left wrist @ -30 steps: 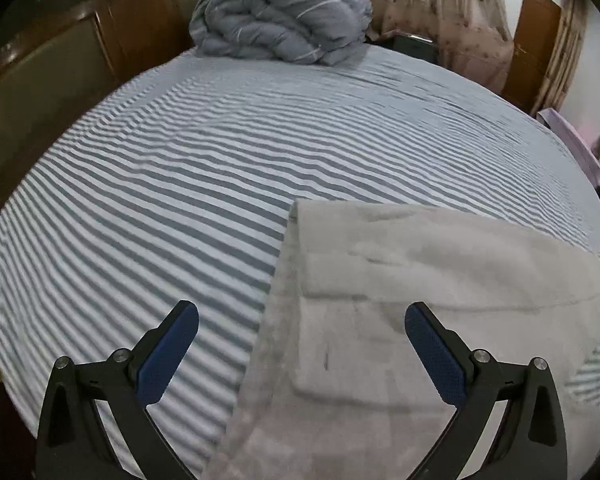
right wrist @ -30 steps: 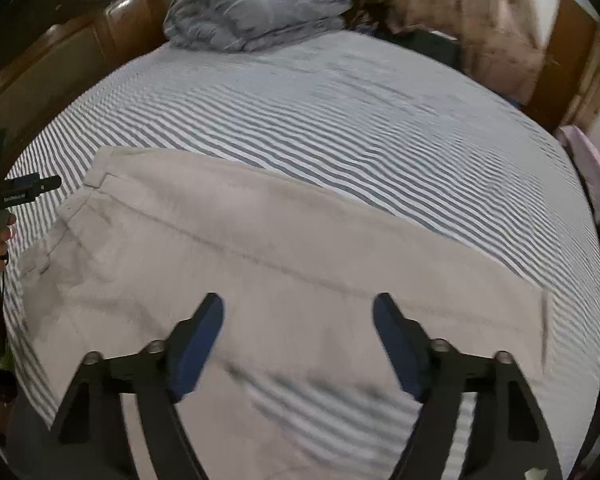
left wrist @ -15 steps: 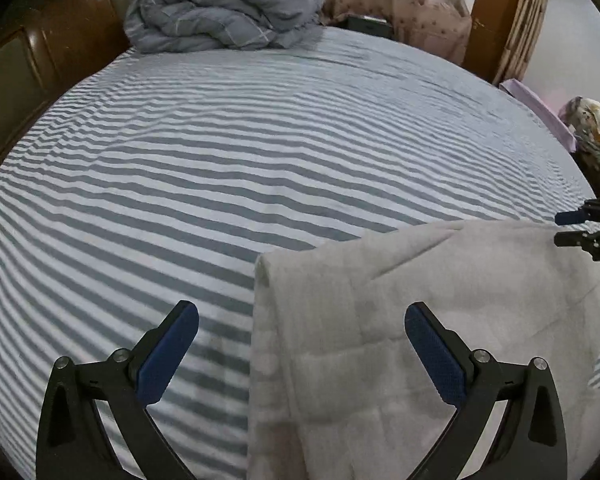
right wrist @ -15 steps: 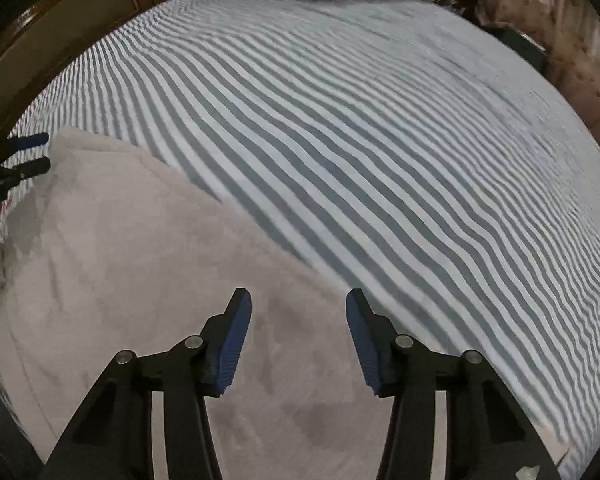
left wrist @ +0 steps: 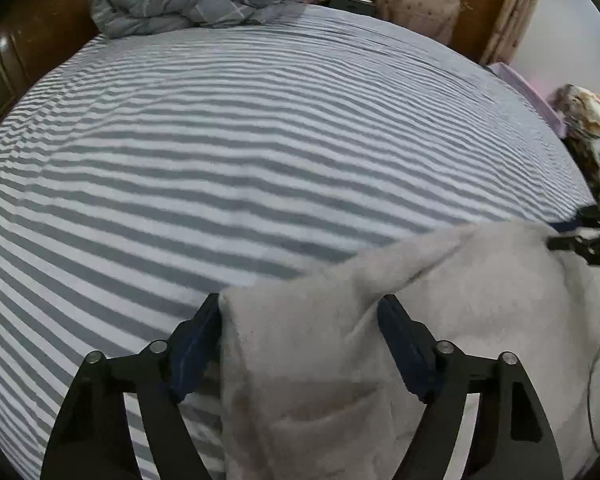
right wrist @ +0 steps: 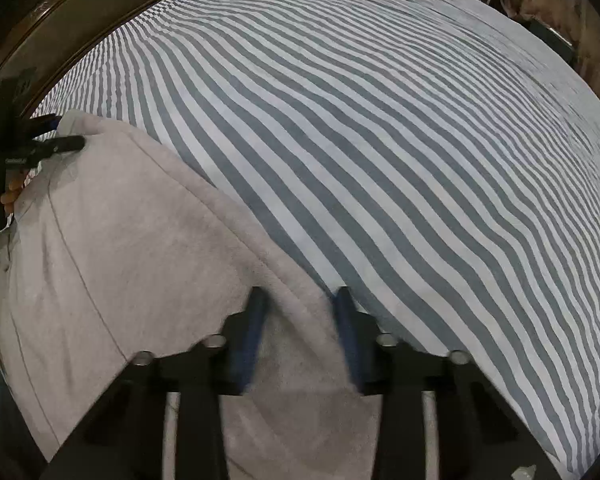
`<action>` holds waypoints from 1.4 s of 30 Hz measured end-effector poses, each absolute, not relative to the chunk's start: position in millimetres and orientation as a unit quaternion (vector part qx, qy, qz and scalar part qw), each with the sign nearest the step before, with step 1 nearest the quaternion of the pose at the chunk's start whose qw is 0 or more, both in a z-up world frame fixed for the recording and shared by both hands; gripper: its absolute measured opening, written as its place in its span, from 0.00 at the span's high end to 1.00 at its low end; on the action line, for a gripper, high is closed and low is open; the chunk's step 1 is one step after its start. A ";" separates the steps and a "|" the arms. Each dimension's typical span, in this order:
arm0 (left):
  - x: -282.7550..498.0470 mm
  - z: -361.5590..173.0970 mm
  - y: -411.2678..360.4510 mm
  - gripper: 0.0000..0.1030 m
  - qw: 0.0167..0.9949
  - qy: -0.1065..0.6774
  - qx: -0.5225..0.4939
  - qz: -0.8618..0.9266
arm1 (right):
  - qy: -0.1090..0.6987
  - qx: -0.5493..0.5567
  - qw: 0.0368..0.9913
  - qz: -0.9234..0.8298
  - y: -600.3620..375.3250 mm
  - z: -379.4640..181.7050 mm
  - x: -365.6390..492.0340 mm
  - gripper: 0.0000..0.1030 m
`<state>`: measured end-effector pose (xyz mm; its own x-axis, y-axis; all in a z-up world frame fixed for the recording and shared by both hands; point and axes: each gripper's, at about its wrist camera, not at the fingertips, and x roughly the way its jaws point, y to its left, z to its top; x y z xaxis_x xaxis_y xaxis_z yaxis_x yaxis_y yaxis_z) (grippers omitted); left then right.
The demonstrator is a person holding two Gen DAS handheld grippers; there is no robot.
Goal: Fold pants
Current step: 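Grasp the pants edge with the left gripper while the right gripper grasps the corner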
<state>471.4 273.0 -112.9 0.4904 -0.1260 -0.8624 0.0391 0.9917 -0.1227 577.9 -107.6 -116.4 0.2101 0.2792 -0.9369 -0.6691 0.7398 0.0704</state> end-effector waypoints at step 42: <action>477.0 -121.3 332.3 0.11 0.849 0.487 -0.144 -0.146 | 0.571 -0.170 0.722 0.353 -131.4 -124.8 607.5 0.53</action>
